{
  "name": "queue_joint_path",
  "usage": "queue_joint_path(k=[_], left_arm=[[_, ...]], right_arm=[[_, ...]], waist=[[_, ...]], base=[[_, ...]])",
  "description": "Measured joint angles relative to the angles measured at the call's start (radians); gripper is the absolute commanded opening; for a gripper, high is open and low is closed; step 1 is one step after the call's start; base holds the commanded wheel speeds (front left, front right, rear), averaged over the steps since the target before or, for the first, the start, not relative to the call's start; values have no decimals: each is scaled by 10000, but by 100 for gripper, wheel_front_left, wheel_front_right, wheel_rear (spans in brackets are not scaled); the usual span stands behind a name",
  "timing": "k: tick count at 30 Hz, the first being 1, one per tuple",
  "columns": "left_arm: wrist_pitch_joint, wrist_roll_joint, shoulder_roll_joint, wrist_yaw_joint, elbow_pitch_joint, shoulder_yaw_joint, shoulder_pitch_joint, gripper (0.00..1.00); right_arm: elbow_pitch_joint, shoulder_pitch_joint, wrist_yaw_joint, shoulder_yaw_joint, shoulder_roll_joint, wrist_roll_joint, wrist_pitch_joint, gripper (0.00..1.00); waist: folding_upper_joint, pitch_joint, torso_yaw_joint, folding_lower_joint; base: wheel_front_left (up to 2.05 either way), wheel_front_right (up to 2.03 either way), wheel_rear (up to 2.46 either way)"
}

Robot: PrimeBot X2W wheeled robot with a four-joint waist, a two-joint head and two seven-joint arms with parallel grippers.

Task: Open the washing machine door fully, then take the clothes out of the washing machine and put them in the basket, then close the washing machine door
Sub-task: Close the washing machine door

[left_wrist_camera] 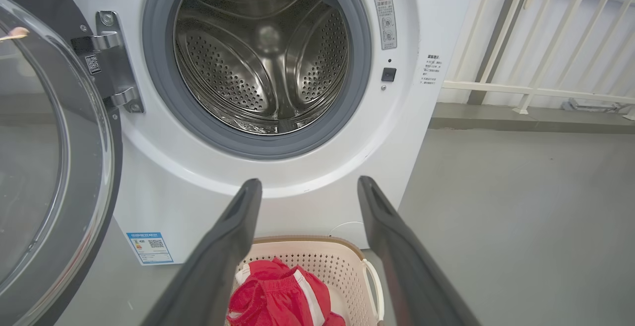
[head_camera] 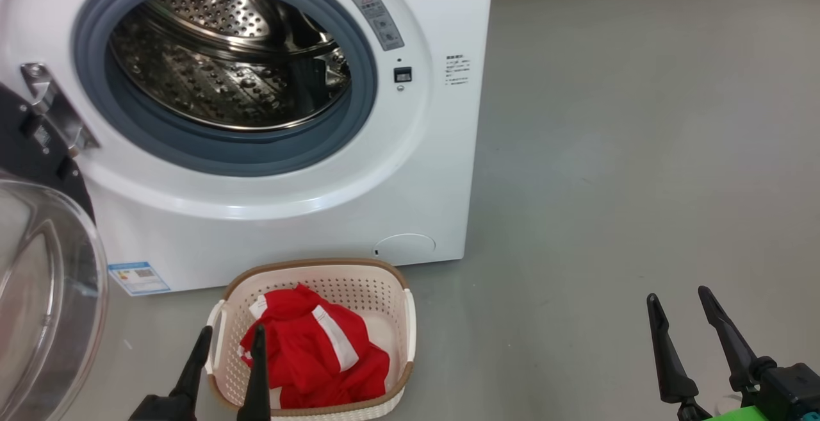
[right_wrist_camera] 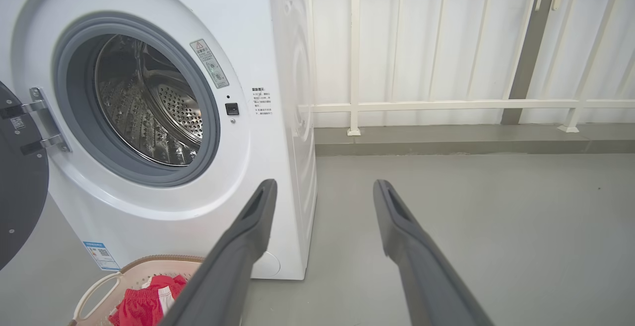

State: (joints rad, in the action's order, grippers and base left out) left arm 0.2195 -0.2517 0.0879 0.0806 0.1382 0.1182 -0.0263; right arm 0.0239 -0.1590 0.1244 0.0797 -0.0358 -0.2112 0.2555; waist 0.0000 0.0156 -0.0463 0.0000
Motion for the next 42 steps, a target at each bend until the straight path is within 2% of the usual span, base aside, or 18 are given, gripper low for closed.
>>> queue_joint_path(k=[8,13,42], left_arm=[[25,58,-2,249,-136,33,2,100],[40,58,-4,261,-343,48,17,100],[299,132,-13,656,-775,-157,60,100]], right_arm=[[-98,-1,0,-19,0,2,-2,100],[-142,0,0,-46,0,17,0,100],[-311,243,0,-84,-4,343,0,100]], waist=[[0,24,474,0],[0,98,941,0],[0,629,4367,0]], base=[[0,0,0],[0,0,0],[0,0,0]])
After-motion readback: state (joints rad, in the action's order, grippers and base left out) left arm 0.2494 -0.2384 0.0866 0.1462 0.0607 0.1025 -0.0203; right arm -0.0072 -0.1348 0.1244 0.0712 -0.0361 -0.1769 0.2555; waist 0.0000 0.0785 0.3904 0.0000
